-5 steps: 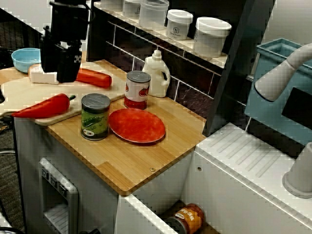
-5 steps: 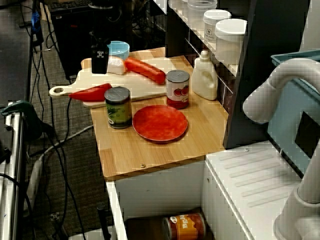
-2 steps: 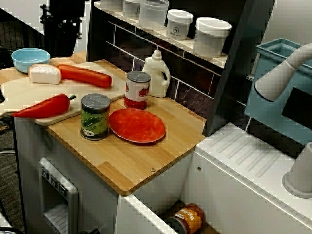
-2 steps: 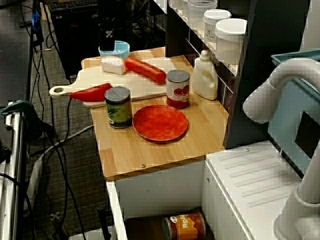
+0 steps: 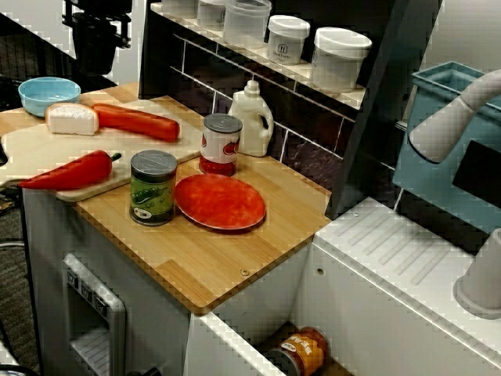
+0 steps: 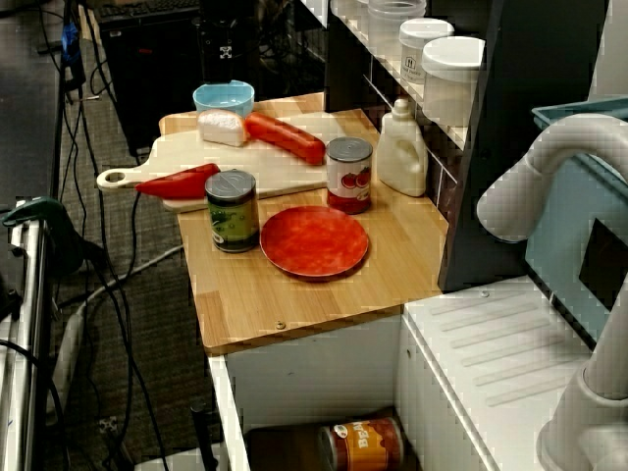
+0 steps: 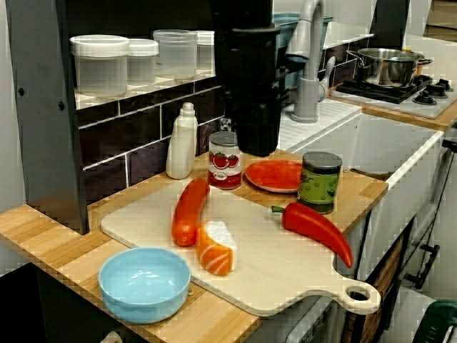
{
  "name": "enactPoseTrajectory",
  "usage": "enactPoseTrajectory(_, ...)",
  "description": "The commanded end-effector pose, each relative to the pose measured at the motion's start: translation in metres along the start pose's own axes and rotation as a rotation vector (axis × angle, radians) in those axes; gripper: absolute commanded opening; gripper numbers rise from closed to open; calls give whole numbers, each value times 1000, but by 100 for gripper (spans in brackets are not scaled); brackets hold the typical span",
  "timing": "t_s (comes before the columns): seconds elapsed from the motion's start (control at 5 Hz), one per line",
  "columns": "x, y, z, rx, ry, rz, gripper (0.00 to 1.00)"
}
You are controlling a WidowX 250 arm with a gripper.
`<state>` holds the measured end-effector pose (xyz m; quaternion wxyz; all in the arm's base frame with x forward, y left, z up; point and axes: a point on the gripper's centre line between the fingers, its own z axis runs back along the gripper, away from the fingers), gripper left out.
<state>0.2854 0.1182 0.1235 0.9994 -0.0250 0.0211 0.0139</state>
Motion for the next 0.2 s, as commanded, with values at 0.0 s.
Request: enactPoseTrajectory(0.0, 8, 39, -2, 42, -32, 54, 0)
